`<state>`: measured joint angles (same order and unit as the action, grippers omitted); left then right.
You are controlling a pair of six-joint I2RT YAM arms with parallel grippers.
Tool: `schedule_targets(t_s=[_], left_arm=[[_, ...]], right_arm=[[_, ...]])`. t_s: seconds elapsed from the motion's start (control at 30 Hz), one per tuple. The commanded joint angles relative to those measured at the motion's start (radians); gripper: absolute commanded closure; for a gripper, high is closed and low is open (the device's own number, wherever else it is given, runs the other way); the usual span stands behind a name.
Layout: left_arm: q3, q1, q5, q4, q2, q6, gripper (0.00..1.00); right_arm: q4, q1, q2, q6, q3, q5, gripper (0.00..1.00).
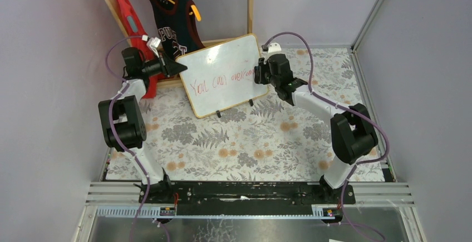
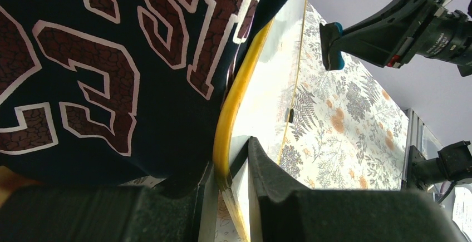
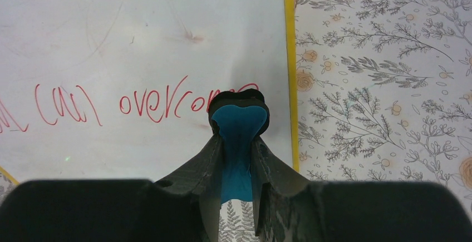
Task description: Erase the whiteboard
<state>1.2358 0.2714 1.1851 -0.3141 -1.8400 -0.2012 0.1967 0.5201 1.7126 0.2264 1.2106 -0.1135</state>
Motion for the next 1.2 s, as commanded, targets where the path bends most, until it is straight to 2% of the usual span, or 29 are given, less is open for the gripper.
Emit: schedule_targets(t_s=[0.0,0.53,0.9,1.17], left_arm=[[0.002,-0.011,-0.142,0.098,-0.052,0.145,1.00],[0.065,-0.012,-0.147,0.146,-0.058,0.132,1.00],[0.081,-0.013,-0.158,0.204,-0.048,0.163,1.00],[0.087,-0.012,-0.170,0.227,-0.048,0.178,1.00]], right_arm=[[-0.062,0.009,0.041,-0.033,0.101,-0.015,1.00],[-0.124,-0.019,0.152,-0.056,0.230,-0.063,1.00],[-0.129,-0.071,0.164,-0.048,0.234,-0.041,1.00],[-0.137,-0.068,0.205,-0.010,0.280,0.031,1.00]])
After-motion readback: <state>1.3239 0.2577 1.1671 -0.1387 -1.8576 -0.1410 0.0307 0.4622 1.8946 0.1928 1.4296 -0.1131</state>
